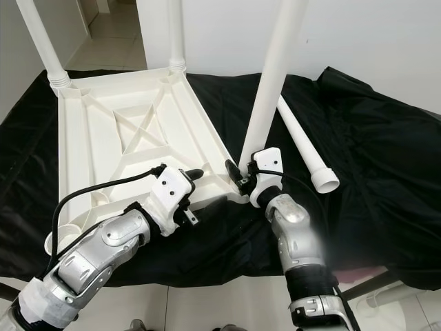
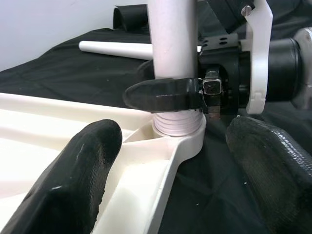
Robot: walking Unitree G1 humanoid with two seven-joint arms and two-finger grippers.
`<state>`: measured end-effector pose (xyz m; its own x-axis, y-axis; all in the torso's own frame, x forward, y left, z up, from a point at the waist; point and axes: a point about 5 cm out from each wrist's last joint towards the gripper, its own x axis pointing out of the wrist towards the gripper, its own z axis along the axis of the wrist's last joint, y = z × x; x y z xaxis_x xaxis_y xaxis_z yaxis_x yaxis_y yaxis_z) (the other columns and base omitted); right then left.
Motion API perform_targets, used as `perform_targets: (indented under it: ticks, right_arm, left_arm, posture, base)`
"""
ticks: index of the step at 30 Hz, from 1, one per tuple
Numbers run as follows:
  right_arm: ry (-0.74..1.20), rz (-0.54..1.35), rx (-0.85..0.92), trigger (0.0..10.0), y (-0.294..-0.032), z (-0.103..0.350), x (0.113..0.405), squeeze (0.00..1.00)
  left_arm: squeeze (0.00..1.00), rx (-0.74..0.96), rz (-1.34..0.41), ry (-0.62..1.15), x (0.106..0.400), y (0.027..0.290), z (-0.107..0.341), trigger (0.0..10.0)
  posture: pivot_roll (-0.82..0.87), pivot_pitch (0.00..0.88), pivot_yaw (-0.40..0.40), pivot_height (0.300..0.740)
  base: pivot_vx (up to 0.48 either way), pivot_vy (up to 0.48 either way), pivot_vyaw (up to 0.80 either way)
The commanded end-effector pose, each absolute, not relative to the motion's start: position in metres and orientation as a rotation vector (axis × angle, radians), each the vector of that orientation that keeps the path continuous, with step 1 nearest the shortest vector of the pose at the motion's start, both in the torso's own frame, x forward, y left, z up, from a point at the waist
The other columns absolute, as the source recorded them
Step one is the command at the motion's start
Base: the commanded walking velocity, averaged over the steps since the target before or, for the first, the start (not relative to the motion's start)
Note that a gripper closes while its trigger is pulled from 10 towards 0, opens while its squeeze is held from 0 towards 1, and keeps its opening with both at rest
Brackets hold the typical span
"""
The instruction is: Building children table
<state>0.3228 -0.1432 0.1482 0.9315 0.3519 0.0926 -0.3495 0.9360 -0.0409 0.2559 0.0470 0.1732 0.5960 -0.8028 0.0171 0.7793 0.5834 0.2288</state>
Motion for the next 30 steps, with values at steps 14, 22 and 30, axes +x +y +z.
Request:
perform_targets:
  ticks: [14, 22, 30]
  right_arm:
    - [-0.026, -0.116, 0.131, 10.0, -0.133, 0.129, 0.303, 0.00]
    - [-0.040, -0.144, 0.150, 10.0, -0.127, 0.136, 0.302, 0.00]
    - [-0.080, -0.107, 0.146, 10.0, -0.127, 0.141, 0.301, 1.00]
  left_arm:
    - [0.00, 0.229, -1.068, -0.107, 0.251, 0.045, 0.168, 10.0]
    - [0.00, 0.219, -1.064, -0.109, 0.249, 0.042, 0.167, 10.0]
    - [0.00, 0.215, -1.058, -0.111, 0.250, 0.042, 0.167, 10.0]
  posture:
    - [-0.02, 0.039, -0.041, 0.740]
    - [-0.02, 0.035, -0.047, 0.740]
    - [-0.02, 0.029, -0.059, 0.740]
  base:
    - [0.000, 0.000, 0.00]
    - [0.000, 0.000, 0.00]
    - [0.000, 0.000, 0.00]
